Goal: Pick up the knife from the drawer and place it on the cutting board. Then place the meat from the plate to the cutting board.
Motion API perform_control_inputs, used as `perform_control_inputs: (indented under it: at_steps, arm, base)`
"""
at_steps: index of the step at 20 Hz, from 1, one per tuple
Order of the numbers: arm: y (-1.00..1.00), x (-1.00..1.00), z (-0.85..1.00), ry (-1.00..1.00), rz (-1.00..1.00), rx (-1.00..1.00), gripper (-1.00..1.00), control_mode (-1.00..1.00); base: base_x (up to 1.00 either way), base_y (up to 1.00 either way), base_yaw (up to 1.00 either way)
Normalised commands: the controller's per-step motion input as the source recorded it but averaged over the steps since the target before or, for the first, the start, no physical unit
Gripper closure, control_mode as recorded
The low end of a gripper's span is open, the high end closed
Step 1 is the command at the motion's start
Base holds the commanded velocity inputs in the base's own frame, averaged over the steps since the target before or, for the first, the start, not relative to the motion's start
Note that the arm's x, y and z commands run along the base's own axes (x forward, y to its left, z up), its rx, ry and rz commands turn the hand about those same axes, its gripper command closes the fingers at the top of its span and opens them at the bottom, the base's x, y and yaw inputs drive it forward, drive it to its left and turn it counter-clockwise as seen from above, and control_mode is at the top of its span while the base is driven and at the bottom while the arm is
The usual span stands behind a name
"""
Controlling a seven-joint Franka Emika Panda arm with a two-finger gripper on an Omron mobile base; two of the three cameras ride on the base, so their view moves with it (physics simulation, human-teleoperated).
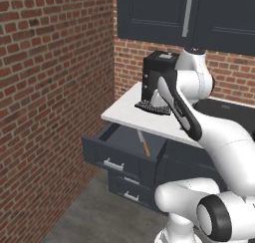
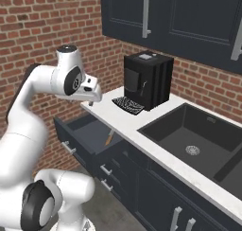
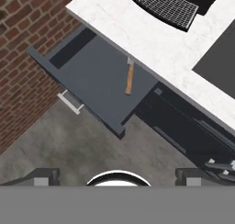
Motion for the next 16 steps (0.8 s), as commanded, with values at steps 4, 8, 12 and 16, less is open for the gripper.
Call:
perform_control_inputs:
  at_steps: [4, 8, 12, 16]
  arm:
    - [0.00, 0.33, -0.71, 0.00, 0.00, 0.07, -1.00, -1.00]
    - [0.13, 0.22, -0.54, 0.00, 0.00, 0.04, -1.00, -1.00]
    - [0.36, 0.01, -0.34, 0.00, -0.11, 0.00, -1.00, -1.00]
    - [0.10, 0.30, -0.33, 0.00, -0.18, 0.00, -1.00, -1.00]
  base:
    - [0.00, 0.00, 0.00]
    - [0.00, 0.00, 0.00]
    - [0.00, 0.00, 0.00]
    - [0.00, 0.00, 0.00]
